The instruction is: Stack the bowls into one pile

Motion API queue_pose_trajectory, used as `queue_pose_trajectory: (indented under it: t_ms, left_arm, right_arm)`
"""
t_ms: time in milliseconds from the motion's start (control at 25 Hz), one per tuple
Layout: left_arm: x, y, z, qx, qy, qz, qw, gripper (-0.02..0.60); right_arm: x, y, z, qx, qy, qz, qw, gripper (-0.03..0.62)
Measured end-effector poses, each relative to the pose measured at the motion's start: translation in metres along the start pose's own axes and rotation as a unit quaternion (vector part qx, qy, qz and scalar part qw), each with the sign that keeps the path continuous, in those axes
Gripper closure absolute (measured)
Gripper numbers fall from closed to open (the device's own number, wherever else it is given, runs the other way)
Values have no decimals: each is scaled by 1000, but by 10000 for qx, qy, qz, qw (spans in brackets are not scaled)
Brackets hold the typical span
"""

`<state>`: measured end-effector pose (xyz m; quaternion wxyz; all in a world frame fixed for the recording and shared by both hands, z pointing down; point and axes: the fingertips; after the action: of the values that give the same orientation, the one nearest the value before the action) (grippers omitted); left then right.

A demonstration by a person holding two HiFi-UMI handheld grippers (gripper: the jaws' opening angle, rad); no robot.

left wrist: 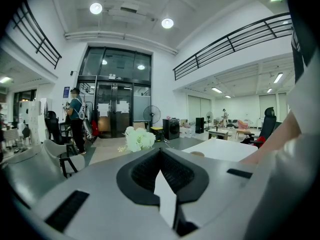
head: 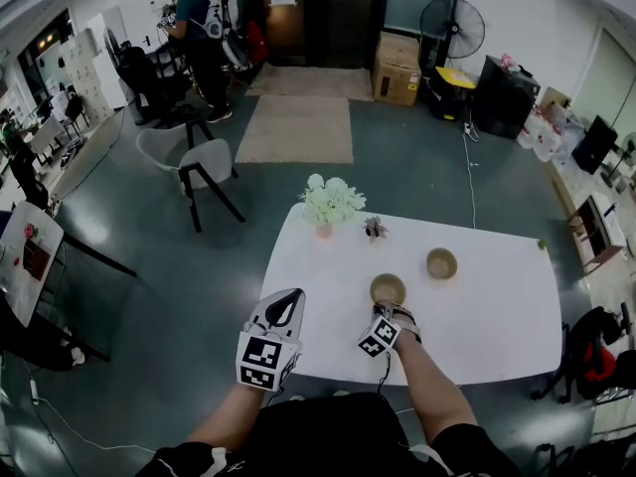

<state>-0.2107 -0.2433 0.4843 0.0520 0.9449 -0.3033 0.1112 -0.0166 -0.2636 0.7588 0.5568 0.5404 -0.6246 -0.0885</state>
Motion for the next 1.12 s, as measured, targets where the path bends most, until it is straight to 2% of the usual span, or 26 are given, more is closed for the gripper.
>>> queue_pose_trajectory:
  t_ms: [80, 360, 600, 880, 1120]
  left_arm:
    - [5, -2, 0, -16, -12, -38, 10000, 569]
    - [31, -16, 5, -54, -104, -342, 9993, 569]
    - [61, -30, 7, -49, -107, -566, 9983, 569]
    - [88, -31, 11, -9, -23, -586, 9983, 569]
    - [117, -32, 5, 13, 196, -613, 9979, 569]
  right_arm:
    - [-3, -8, -1, 121, -43, -58, 9999, 554]
    - [-15, -71, -21, 306, 15, -654, 9974, 553]
    - [-5, -133, -62, 537, 291, -1116, 9919, 553]
    - [21, -168, -100, 508, 573, -1192, 9899, 548]
    - [57, -186, -119, 506, 689, -1091, 9903, 548]
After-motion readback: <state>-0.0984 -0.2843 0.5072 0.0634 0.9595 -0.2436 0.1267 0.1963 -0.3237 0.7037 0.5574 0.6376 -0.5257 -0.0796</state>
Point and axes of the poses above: the fingertips, and each gripper's own axes: x forward along the fingers, y to its left, z out of its top, and after that the axes turned 13 degrees about -z, right-handed
